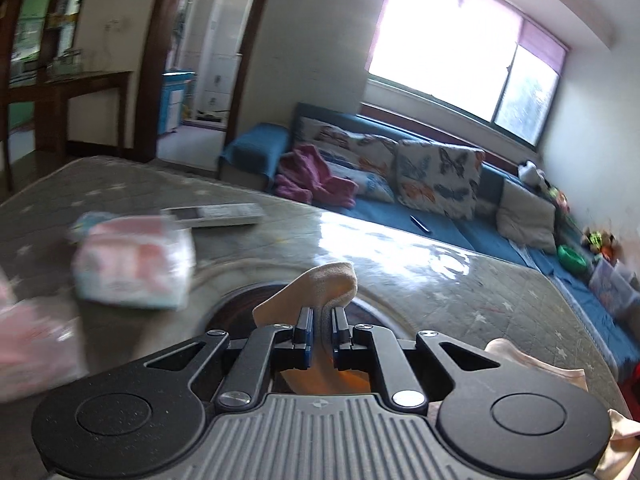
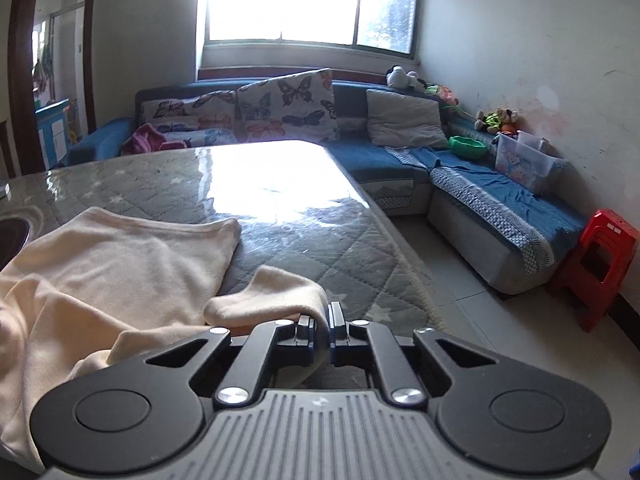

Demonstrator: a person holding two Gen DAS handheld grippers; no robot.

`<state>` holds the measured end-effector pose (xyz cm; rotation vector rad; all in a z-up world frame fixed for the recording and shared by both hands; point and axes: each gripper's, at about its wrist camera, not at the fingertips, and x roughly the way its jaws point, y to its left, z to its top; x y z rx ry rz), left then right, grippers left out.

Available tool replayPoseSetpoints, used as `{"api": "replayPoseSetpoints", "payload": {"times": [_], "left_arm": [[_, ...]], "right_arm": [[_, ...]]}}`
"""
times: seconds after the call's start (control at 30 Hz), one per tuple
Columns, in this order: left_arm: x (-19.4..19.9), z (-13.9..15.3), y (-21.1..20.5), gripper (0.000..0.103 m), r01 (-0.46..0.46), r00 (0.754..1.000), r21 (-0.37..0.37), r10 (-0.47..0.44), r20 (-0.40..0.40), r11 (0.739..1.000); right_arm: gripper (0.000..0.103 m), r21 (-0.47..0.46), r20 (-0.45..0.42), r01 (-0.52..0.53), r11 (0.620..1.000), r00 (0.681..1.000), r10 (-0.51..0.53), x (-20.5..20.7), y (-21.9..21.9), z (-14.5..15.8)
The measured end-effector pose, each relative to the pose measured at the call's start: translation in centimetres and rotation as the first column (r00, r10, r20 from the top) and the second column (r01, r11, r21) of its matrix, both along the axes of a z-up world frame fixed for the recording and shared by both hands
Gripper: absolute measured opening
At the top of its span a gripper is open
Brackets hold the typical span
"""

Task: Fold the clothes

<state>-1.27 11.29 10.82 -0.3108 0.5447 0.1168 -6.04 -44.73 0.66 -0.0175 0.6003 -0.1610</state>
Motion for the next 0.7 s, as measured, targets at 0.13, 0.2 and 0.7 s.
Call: {"api": "replayPoseSetpoints", "payload": {"times": [0.13, 0.2, 0.7], "left_arm": [[-4.2, -0.5, 2.0, 0.009, -0.042, 0.999, -0.019, 0.042, -0.021, 0.999], [-6.4, -0.9, 2.7, 0.009, -0.055, 0.998, -0.016, 0.055, -0.029, 0.998], [-11.8, -4.0, 4.4, 0.012, -0.102, 0.981, 0.027, 0.105, -0.164, 0.994]], "right_arm": [[0.005, 0.013, 0.022, 0.047, 0.999, 0.999, -0.047, -1.6, -1.4, 0.5], [0.005, 0.022, 0.03, 0.069, 0.997, 0.997, -0.07, -2.5, -2.1, 0.7], [0.029, 0.121, -0.087, 0.179, 0.976, 0.982, -0.169, -4.1, -6.9, -2.4]]}}
